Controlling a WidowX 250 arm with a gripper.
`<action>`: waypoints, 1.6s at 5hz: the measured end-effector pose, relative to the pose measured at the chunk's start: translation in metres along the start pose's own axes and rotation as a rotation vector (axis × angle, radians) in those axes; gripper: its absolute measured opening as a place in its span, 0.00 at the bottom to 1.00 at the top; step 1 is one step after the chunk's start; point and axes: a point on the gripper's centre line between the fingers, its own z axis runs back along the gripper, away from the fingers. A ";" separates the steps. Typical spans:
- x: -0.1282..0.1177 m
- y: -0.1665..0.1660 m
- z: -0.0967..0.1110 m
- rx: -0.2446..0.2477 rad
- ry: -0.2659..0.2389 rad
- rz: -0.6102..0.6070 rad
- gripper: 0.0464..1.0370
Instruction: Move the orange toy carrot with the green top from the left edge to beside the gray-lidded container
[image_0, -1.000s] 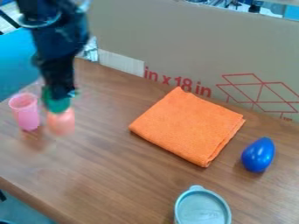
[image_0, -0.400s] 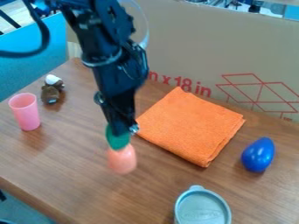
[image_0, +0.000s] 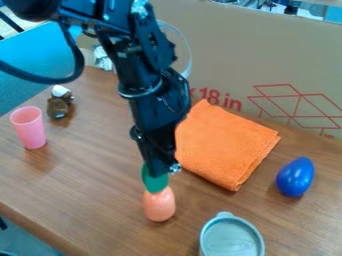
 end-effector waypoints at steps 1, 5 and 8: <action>0.002 -0.007 -0.008 0.016 0.017 -0.017 0.12; -0.003 -0.003 0.010 0.047 -0.035 0.014 0.78; -0.053 0.032 0.077 0.237 -0.097 0.312 0.97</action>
